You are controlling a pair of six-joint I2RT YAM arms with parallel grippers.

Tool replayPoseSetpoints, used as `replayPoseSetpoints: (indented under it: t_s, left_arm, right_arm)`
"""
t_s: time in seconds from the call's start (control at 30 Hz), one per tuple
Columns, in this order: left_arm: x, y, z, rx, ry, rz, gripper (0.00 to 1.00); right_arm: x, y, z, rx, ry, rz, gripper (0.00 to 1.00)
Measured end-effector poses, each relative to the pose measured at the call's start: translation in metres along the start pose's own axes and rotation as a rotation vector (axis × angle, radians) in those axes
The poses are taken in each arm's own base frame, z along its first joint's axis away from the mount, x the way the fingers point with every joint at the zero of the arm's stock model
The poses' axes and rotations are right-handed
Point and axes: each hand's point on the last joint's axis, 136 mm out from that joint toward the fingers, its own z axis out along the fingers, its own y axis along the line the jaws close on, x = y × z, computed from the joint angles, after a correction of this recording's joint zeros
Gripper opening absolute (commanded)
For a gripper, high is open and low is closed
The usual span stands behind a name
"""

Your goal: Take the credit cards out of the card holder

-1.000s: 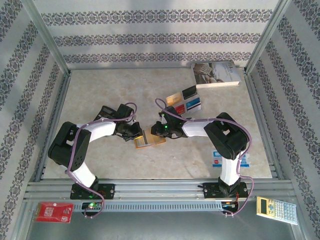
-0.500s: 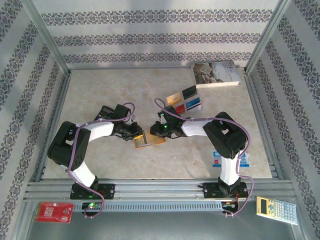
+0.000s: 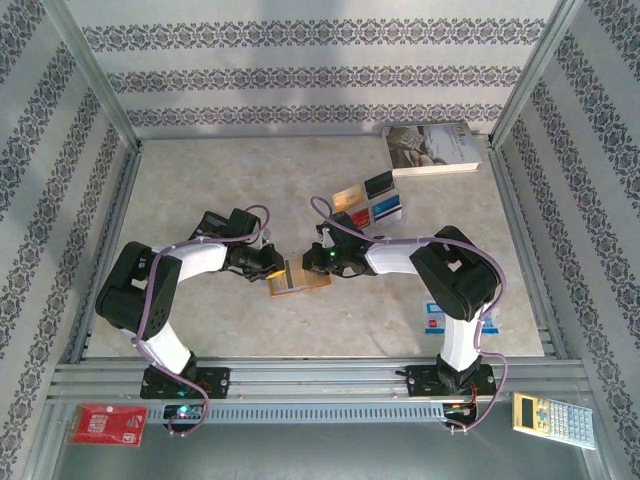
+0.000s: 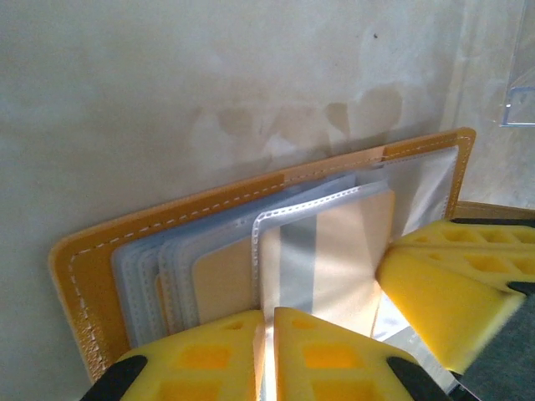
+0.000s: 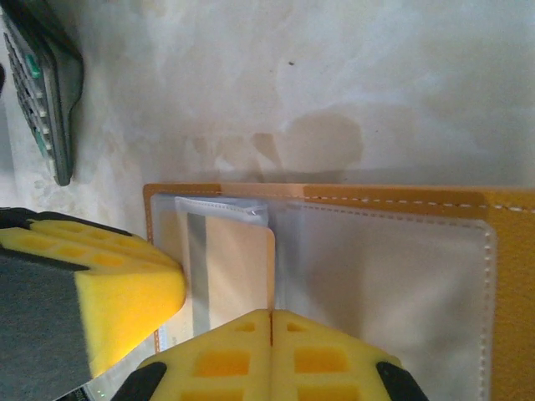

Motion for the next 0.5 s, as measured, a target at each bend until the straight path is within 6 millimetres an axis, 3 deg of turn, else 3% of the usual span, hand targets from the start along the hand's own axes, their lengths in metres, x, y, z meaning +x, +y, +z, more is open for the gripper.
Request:
replayPoseSetpoints:
  t_s: [0.5]
  left_arm:
    - [0.0, -0.001, -0.001, -0.008, 0.007, 0.018, 0.13]
  right_arm:
    - [0.003, -0.016, -0.008, 0.046, -0.027, 0.016, 0.01]
